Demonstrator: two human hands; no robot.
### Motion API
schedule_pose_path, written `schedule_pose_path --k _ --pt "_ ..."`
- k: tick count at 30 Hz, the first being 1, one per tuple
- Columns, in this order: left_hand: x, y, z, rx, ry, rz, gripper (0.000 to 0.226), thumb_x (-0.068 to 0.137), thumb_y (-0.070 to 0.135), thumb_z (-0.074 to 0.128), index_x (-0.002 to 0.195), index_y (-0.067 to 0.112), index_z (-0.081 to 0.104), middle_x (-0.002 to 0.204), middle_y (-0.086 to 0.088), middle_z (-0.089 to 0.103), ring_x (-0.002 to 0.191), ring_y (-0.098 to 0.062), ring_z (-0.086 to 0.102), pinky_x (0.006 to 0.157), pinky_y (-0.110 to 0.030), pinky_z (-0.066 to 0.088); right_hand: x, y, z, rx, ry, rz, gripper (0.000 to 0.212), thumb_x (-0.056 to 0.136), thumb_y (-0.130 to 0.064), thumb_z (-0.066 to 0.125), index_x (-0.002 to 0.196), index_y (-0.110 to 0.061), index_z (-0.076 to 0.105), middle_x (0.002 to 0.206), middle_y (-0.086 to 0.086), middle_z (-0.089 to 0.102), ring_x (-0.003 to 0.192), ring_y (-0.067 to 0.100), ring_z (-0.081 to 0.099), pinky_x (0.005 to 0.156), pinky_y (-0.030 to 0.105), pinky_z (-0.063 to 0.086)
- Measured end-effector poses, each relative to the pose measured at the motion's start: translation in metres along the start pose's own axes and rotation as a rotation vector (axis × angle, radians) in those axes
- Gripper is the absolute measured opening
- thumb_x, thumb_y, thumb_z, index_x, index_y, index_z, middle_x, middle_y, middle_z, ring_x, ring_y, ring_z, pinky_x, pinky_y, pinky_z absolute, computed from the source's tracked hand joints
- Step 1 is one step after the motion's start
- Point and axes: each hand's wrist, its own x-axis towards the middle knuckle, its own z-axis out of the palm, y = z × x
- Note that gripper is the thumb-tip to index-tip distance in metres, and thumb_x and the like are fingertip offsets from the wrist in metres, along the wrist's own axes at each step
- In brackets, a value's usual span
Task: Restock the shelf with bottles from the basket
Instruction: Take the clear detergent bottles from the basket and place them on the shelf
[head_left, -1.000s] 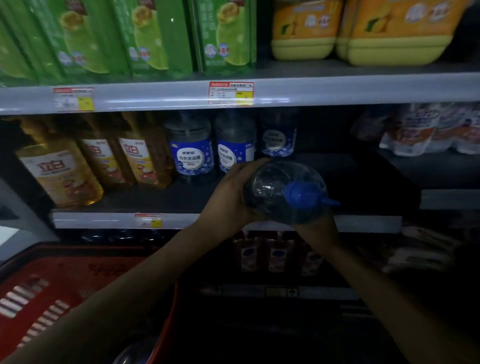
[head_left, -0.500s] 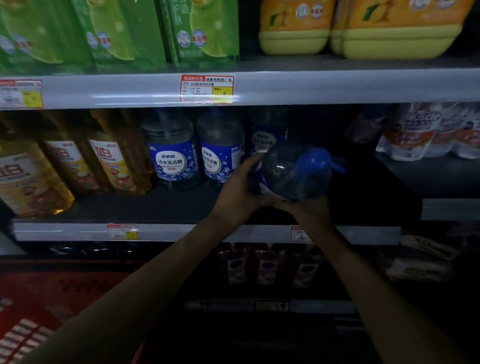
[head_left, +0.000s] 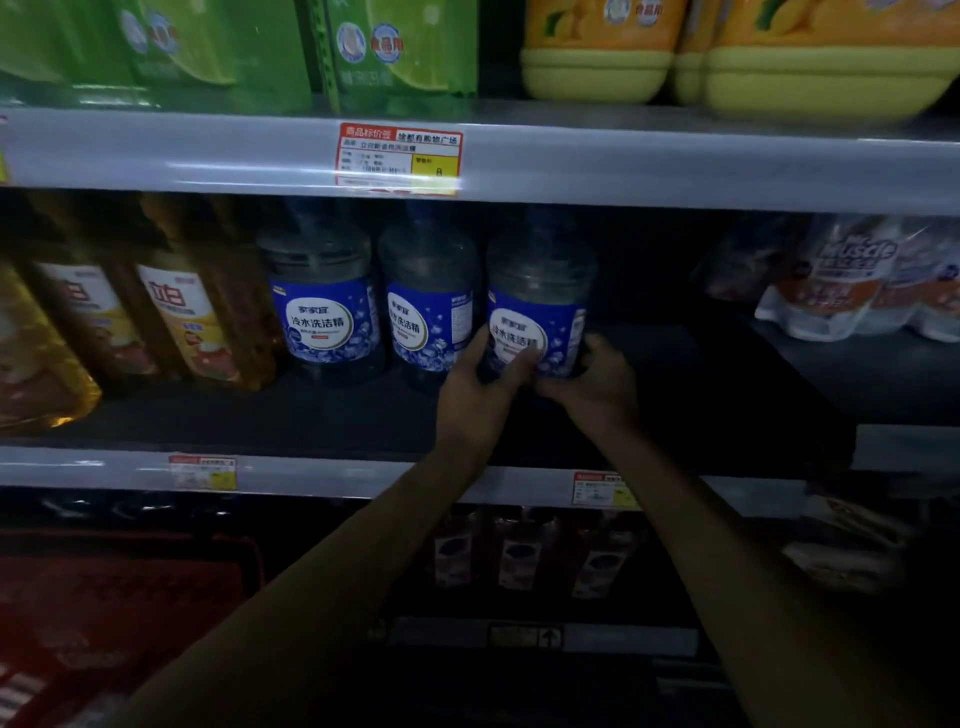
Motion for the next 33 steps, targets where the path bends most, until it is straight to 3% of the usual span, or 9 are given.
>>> schedule_pose_path --k 3,7,12,15,18,21,25,29,33 --pt "0.004 -0.006 -0.004 0.021 -0.02 -0.024 0.064 0.089 0.046 0.072 0.147 0.025 0.054 0.141 0.009 0.065 0.13 -0.007 0.06 0.111 -0.043 0.05 0.0 0.002 0.006 -0.035 0.021 -0.006 0.069 0.063 -0.026 0.09 0.126 -0.02 0.063 0.116 0.001 0.073 0.1 0.019 0.07 0.084 0.037 0.058" --pt "0.005 -0.002 -0.009 0.021 -0.046 -0.082 0.061 0.089 0.033 0.076 0.145 0.022 0.055 0.138 0.009 0.066 0.128 -0.009 0.061 0.111 -0.042 0.05 -0.01 0.002 0.009 0.001 0.04 0.02 0.075 0.068 -0.02 0.09 0.135 -0.021 0.057 0.123 0.002 0.07 0.107 0.02 0.067 0.088 0.036 0.056" --pt "-0.003 -0.001 -0.017 0.085 -0.095 -0.171 0.074 0.076 0.048 0.08 0.141 0.021 0.059 0.138 0.005 0.065 0.127 -0.014 0.061 0.11 -0.044 0.051 -0.034 -0.001 0.002 -0.022 0.046 0.045 0.081 0.072 -0.019 0.09 0.143 -0.018 0.05 0.12 0.004 0.069 0.108 0.021 0.067 0.092 0.039 0.056" --pt "-0.02 0.019 -0.027 0.143 -0.114 -0.171 0.052 0.091 0.02 0.078 0.138 0.018 0.056 0.124 0.009 0.062 0.124 -0.013 0.059 0.107 -0.033 0.049 -0.052 -0.01 -0.004 -0.045 0.02 0.032 0.079 0.074 -0.015 0.088 0.143 -0.017 0.05 0.126 0.006 0.068 0.115 0.021 0.064 0.095 0.037 0.054" --pt "-0.037 0.035 -0.044 0.268 -0.161 -0.076 0.056 0.095 0.014 0.073 0.146 0.016 0.05 0.125 0.011 0.058 0.121 -0.005 0.052 0.101 -0.025 0.045 -0.071 -0.025 -0.01 -0.091 -0.015 -0.018 0.073 0.077 -0.012 0.084 0.142 -0.018 0.051 0.129 0.0 0.065 0.116 0.013 0.06 0.092 0.025 0.048" --pt "-0.057 0.051 -0.071 0.449 -0.213 0.044 0.064 0.092 0.028 0.071 0.151 0.023 0.046 0.143 0.001 0.056 0.127 -0.01 0.052 0.108 -0.039 0.049 -0.087 -0.046 -0.009 -0.14 -0.019 -0.104 0.073 0.079 -0.021 0.084 0.143 -0.024 0.049 0.135 -0.001 0.061 0.123 0.016 0.058 0.096 0.027 0.048" --pt "-0.085 0.071 -0.116 0.764 -0.265 0.09 0.084 0.083 0.058 0.055 0.159 0.038 0.028 0.156 0.002 0.041 0.14 -0.024 0.045 0.105 -0.05 0.05 -0.121 -0.071 0.0 -0.295 -0.064 -0.233 0.087 0.08 -0.038 0.082 0.153 -0.021 0.038 0.149 0.006 0.044 0.137 0.022 0.043 0.111 0.036 0.042" --pt "-0.114 0.081 -0.168 1.007 -0.276 0.192 0.088 0.079 0.069 0.039 0.161 0.038 0.026 0.161 0.0 0.037 0.145 -0.029 0.039 0.114 -0.054 0.041 -0.159 -0.084 0.014 -0.479 -0.13 -0.371 0.095 0.079 -0.069 0.061 0.155 -0.021 0.032 0.154 0.006 0.039 0.141 0.027 0.038 0.113 0.045 0.04" --pt "-0.145 0.075 -0.231 1.132 -0.282 0.163 0.083 0.083 0.065 0.042 0.16 0.038 0.029 0.162 -0.003 0.036 0.148 -0.031 0.034 0.116 -0.055 0.037 -0.193 -0.095 0.039 -0.535 -0.262 -0.426 0.089 0.086 -0.06 0.068 0.157 -0.025 0.028 0.159 0.001 0.033 0.144 0.025 0.035 0.113 0.043 0.039"
